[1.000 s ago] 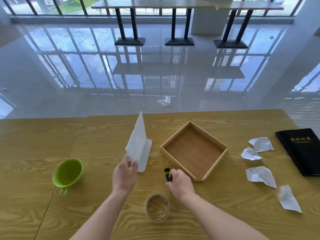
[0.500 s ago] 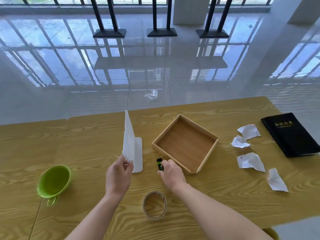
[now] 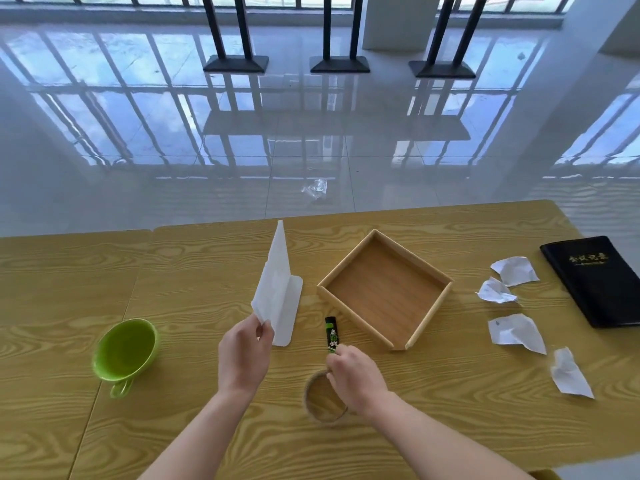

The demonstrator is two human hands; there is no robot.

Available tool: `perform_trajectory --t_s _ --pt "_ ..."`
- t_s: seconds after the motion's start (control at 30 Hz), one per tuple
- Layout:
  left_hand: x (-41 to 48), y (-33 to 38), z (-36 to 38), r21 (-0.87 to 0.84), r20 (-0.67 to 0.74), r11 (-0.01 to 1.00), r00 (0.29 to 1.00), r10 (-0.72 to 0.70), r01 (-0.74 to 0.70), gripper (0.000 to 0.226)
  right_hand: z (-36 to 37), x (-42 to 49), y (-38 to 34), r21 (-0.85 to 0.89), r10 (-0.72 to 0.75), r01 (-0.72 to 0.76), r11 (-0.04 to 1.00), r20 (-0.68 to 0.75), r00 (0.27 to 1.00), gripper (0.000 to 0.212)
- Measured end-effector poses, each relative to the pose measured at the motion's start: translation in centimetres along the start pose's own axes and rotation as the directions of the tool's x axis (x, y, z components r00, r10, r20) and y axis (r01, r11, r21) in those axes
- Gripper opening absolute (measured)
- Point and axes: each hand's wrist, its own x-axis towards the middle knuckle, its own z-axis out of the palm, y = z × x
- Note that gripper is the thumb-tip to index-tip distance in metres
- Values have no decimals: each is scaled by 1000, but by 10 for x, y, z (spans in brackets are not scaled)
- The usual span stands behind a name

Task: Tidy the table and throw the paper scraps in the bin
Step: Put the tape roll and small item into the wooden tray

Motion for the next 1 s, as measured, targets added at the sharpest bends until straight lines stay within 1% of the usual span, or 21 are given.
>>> perform_trajectory --t_s 0.13,0.2,0.37,0.47,0.53,0.6,0.67,0.73,0.77,0.8,0.87,0.9,0.93,1.0 --pt "-4 -6 -6 35 -18 999 1000 3 -3 47 -5 23 -11 -2 24 -24 1000 -28 999 14" --pt "-8 -12 -9 31 -27 1000 1000 0 0 49 -8 34 -16 38 84 -82 996 -43 996 12" --pt "-12 -21 -16 26 -46 999 998 -36 37 47 -21 63 -16 103 235 -226 969 -75 969 10" --pt "-15 -20 -16 13 -49 999 998 -45 45 48 -27 76 -15 124 272 -260 958 -97 957 9" --pt "-21 -18 -14 -5 -48 999 998 -39 38 48 -30 79 -13 171 292 -271 947 -109 950 11" --pt "-26 -17 -10 -38 -50 997 997 -62 60 38 -35 76 -8 235 300 -263 936 -136 944 12" --pt "-30 -14 -6 -84 -44 993 995 -89 85 28 -39 69 2 266 280 -221 938 -210 937 12" --pt "-30 -13 -3 -114 -25 990 996 -81 78 13 -44 61 17 252 257 -178 951 -328 909 7" --pt "-30 -13 -1 -123 -5 989 997 -77 76 10 -47 56 27 228 243 -166 959 -369 897 5" --pt "-30 -13 1 -137 14 988 998 -67 69 10 -49 52 37 192 233 -171 966 -373 898 11" --pt "-29 -13 5 -166 49 983 996 -70 77 14 -51 45 55 104 242 -223 969 -258 935 31" --pt "-28 -13 7 -175 63 980 994 -90 100 18 -50 42 62 74 265 -255 964 -184 947 36" --pt "-27 -13 9 -171 63 978 992 -108 117 22 -48 39 67 59 288 -283 957 -123 950 37" --pt "-28 -11 12 -134 48 983 992 -120 125 19 -42 33 72 47 300 -297 954 -88 950 29"
